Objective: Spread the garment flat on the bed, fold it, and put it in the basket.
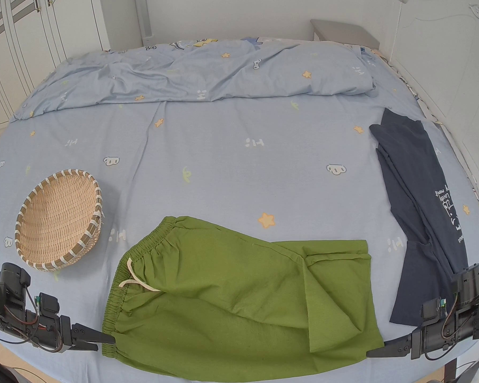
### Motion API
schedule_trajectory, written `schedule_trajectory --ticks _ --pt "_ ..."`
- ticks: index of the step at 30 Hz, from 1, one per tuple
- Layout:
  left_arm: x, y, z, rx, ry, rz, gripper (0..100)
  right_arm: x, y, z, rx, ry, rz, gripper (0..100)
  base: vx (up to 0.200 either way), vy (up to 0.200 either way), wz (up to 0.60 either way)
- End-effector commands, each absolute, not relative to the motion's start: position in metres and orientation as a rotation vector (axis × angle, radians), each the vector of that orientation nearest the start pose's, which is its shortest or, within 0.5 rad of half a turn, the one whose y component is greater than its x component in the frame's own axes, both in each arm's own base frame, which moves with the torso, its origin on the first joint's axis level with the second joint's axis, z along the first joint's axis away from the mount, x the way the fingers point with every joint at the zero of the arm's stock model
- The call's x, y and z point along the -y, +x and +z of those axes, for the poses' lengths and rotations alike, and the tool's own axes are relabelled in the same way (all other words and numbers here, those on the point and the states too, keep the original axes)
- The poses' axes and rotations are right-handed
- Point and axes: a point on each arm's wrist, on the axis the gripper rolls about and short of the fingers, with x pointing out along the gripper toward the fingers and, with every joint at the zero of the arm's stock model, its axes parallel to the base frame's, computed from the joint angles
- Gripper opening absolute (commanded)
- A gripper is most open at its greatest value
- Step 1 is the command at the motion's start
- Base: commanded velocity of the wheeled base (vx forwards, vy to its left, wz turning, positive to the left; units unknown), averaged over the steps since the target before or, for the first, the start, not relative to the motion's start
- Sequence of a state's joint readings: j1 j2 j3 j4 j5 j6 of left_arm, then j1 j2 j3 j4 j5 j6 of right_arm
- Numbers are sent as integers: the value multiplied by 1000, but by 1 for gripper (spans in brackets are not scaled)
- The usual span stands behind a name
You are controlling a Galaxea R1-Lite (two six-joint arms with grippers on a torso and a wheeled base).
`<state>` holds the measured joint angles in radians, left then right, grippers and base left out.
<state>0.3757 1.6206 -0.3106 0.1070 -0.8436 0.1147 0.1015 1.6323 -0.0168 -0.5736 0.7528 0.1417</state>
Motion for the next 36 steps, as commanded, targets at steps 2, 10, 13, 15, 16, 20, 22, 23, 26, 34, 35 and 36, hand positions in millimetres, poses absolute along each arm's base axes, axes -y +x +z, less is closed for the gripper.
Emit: schedule_trajectory --ticks 2,10,13,15,16,20,22,23,26,34,35,36 --pt "-37 149 123 -962 -632 -450 100 -26 128 80 -798 394 667 100 0 0 0" --pt "-28 205 181 -892 -498 -498 100 -31 168 149 -585 328 679 100 0 0 0" --pt "-23 228 189 -871 -468 -537 100 -33 179 167 -540 309 691 100 0 0 0" --pt "-19 251 193 -853 -450 -566 100 -36 189 178 -507 298 704 100 0 0 0" --pt "-12 270 196 -843 -439 -594 100 -39 200 183 -501 294 712 100 0 0 0" --pt "1 310 200 -827 -420 -617 100 -42 216 192 -478 286 719 100 0 0 0" --pt "12 332 201 -822 -401 -615 100 -43 221 190 -489 286 722 100 0 0 0" --pt "22 352 200 -819 -379 -610 100 -46 224 185 -509 286 729 100 0 0 0" --pt "36 388 188 -826 -355 -611 100 -48 224 182 -521 287 735 100 0 0 0" --pt "44 421 157 -891 -365 -620 100 -50 223 181 -526 283 734 100 0 0 0" --pt "44 427 150 -899 -366 -619 100 -52 224 178 -538 281 732 100 0 0 0" --pt "45 430 144 -911 -372 -616 100 -53 224 176 -544 280 726 100 0 0 0"
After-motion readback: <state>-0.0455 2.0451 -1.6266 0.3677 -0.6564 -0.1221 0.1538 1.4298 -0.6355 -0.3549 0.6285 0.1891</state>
